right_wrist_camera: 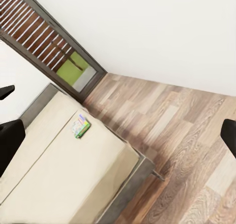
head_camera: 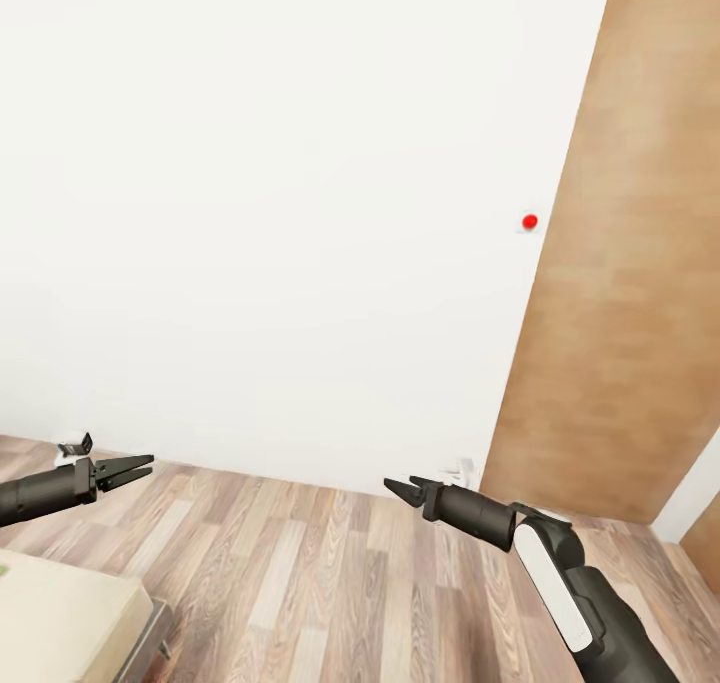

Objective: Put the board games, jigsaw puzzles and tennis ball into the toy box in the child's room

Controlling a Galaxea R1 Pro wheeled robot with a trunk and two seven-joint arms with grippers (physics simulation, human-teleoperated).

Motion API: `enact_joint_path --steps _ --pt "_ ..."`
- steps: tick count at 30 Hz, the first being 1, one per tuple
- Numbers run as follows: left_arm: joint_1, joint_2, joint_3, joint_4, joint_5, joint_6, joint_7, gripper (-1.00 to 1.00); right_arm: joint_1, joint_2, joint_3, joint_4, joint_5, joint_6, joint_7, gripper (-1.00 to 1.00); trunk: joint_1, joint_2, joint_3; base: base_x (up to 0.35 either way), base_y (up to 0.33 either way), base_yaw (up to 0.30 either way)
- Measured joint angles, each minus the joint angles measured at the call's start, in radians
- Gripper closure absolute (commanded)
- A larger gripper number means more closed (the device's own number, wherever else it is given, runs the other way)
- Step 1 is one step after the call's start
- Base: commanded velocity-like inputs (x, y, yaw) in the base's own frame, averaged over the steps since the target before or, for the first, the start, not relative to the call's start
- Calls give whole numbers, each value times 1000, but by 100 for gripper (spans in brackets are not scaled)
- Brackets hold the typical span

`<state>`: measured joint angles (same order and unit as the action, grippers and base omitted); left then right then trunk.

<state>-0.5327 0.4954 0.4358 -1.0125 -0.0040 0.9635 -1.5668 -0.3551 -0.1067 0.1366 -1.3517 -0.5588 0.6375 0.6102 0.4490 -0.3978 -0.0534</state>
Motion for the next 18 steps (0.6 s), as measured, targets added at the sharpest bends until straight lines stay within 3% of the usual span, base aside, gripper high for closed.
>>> enact_joint_path --steps 18 --pt "0 0 0 0 0 0 0 -100 0 1 1 1 1 0 -1 -100 0 0 0 186 0 292"
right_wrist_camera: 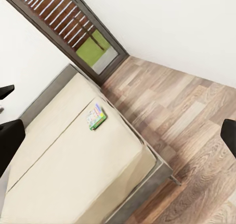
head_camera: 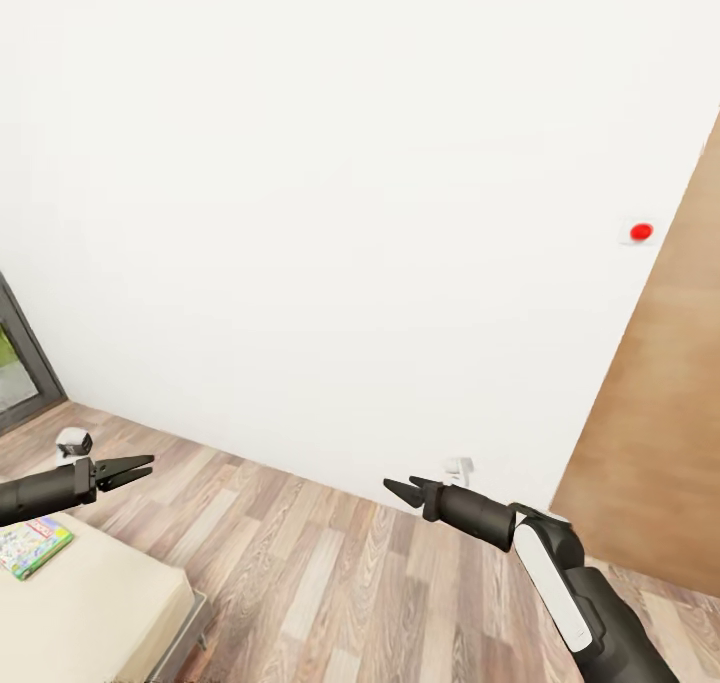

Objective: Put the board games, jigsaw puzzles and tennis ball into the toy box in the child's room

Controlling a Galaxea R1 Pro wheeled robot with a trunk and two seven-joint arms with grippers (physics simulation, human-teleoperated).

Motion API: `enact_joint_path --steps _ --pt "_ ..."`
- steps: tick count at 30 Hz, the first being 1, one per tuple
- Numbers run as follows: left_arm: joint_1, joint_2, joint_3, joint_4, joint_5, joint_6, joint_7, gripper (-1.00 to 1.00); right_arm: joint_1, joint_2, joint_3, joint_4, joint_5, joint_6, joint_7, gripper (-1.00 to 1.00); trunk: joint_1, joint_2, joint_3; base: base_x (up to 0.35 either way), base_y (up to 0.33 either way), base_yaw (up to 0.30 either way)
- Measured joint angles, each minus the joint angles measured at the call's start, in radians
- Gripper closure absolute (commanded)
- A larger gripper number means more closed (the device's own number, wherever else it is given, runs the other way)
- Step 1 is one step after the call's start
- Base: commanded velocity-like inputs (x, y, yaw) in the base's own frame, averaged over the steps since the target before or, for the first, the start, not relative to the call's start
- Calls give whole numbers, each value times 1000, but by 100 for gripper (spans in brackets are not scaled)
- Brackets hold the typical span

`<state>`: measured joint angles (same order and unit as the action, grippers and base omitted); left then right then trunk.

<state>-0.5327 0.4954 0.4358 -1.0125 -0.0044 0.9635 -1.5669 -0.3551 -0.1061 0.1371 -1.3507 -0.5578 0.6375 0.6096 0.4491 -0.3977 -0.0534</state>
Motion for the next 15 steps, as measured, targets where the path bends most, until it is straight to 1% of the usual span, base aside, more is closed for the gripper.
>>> enact_joint_path --steps 5,15 --pt "0 0 0 0 0 0 0 -100 0 0 0 0 0 0 0 -100 0 0 0 77 0 292" --pt "0 0 0 0 0 0 0 -100 0 0 0 0 -1 0 -5 -100 0 0 0 11 0 292"
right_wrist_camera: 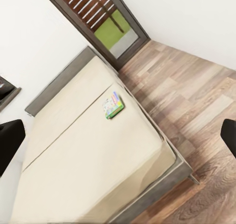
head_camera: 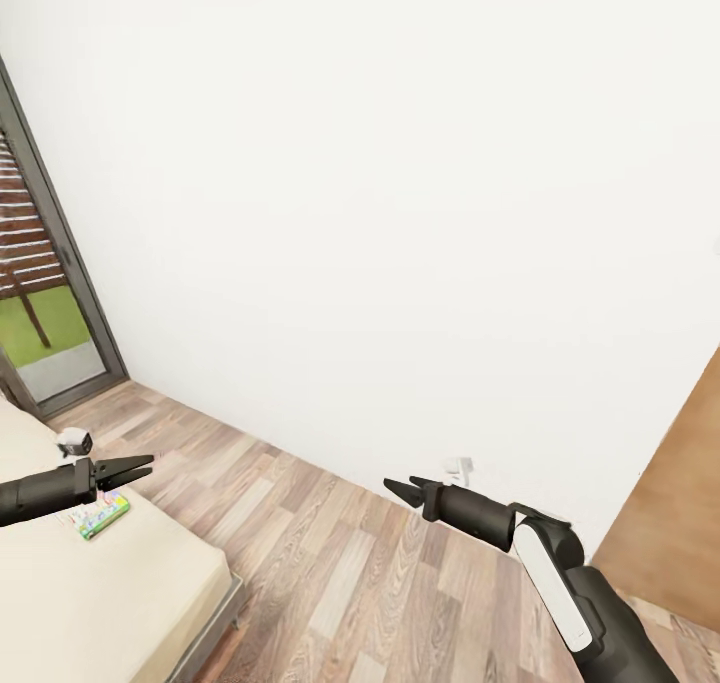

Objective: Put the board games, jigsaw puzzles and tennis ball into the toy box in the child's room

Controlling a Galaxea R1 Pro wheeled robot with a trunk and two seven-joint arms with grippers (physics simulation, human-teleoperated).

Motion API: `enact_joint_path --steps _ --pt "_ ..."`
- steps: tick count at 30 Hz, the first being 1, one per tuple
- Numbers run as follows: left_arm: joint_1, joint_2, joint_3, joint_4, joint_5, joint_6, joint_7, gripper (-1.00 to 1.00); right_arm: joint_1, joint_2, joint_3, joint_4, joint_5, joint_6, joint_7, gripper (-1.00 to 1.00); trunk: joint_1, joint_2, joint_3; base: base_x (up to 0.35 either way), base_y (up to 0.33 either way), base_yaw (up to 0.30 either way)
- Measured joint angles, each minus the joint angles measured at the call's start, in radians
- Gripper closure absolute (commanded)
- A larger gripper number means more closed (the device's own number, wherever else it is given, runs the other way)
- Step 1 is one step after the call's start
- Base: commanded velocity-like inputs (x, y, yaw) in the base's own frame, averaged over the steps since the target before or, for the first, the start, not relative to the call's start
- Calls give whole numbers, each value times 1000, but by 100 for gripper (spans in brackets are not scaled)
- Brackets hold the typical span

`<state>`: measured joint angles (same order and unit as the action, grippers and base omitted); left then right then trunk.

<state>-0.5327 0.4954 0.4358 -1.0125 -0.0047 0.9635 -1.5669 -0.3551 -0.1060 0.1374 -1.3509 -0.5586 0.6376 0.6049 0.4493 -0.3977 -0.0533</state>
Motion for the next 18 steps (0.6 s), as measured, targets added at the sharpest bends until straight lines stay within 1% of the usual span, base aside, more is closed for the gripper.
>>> enact_joint_path --steps 7,12,18 --pt "0 0 0 0 -1 0 0 -100 0 0 2 -1 0 0 -9 -100 0 0 0 1 0 292" --pt "0 0 0 0 -1 0 0 -100 0 0 20 -1 0 0 -13 -100 0 0 0 0 0 292" --pt "0 1 0 0 -1 0 0 -100 0 0 26 -1 1 0 -14 -100 0 0 0 0 0 292"
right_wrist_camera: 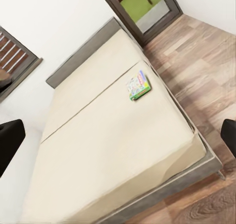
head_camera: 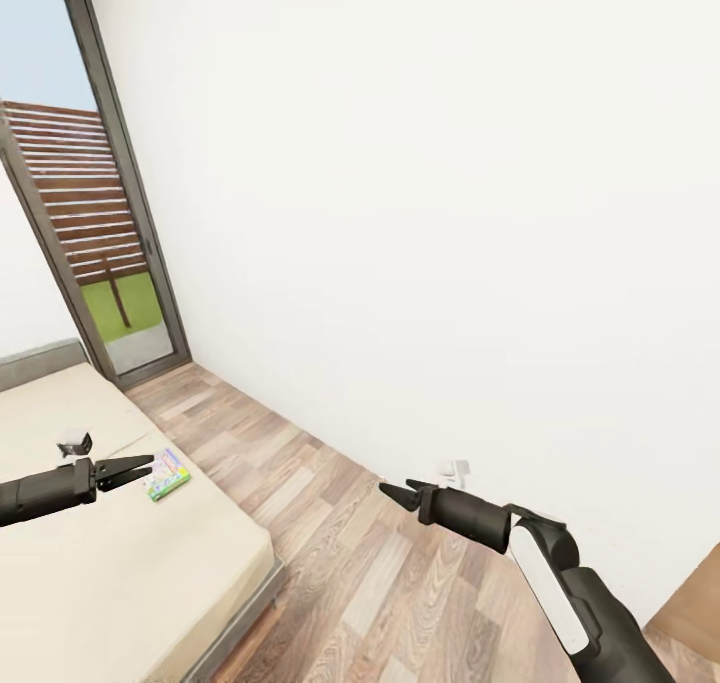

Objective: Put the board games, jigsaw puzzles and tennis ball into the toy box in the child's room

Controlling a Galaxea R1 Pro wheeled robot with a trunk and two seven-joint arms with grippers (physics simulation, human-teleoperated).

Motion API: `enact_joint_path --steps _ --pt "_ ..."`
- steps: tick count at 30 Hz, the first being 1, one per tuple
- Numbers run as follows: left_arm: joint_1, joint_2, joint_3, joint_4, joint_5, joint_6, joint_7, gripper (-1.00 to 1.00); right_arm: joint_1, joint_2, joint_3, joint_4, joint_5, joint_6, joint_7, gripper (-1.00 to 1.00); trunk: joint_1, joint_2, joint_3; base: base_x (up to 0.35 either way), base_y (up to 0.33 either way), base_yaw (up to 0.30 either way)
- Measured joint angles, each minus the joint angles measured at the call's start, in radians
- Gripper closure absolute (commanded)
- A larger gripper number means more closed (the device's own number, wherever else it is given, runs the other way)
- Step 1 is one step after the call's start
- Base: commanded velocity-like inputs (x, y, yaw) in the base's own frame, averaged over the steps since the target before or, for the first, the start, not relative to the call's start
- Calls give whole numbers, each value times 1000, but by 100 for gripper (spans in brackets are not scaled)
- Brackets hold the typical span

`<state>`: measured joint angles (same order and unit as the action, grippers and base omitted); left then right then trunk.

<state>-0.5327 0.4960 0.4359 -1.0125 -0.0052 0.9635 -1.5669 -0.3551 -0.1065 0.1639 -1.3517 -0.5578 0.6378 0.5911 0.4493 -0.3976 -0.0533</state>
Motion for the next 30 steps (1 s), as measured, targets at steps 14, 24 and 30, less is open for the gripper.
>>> enact_joint_path --steps 14,24,30 --pt "0 1 1 0 0 0 0 -100 0 0 1 0 0 0 0 -100 0 0 0 0 0 292" --pt "0 1 0 0 0 0 0 -100 0 -1 0 0 -1 0 3 -100 0 0 0 0 0 292" --pt "0 1 5 0 0 0 0 -100 0 -2 -1 0 -1 1 4 -100 0 0 0 0 0 292"
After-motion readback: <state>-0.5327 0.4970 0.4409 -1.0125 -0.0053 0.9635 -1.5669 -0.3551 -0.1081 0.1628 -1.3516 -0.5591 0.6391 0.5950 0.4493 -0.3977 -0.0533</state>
